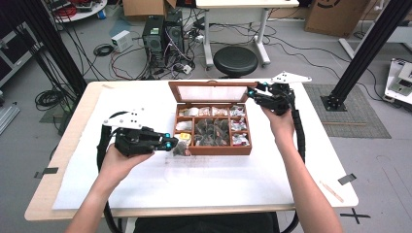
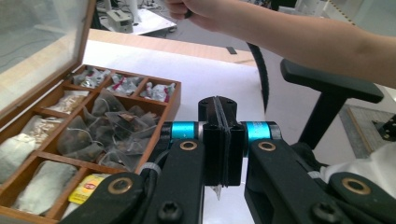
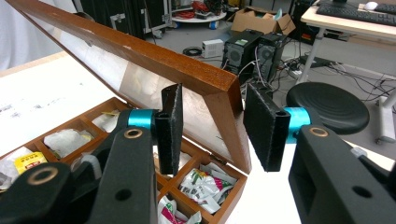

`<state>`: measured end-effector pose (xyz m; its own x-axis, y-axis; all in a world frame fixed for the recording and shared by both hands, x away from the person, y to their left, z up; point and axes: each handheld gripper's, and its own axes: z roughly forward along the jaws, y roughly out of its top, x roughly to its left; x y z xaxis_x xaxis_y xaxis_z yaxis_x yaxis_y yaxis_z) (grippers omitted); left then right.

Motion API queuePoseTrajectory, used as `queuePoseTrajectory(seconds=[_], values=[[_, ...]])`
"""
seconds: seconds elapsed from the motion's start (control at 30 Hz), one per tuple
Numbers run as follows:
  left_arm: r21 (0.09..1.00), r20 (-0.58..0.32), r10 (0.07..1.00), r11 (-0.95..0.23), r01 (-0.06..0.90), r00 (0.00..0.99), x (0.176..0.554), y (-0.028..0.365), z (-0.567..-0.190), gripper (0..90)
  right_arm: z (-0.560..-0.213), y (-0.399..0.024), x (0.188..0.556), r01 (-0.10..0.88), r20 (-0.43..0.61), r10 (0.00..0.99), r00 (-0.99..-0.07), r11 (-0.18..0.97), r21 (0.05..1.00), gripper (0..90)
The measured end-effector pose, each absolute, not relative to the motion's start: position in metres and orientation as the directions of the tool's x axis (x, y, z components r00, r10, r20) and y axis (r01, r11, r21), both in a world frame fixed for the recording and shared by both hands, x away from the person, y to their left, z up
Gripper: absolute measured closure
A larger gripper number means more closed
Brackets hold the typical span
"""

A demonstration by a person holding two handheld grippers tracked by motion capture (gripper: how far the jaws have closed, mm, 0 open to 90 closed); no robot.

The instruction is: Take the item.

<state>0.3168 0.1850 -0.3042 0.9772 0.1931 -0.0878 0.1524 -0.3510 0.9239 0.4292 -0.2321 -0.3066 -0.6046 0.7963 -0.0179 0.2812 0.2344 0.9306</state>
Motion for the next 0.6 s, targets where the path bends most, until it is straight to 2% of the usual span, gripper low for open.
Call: queuePoseTrajectory(seconds=[0.6], values=[[0.921, -0.125, 0.132, -0.353, 0.164, 0.983, 0.297, 0.194, -0.323, 89.0, -0.306, -0.232, 0.429, 0.283, -0.018, 0.797, -0.603, 0.236, 0.930, 59.2]])
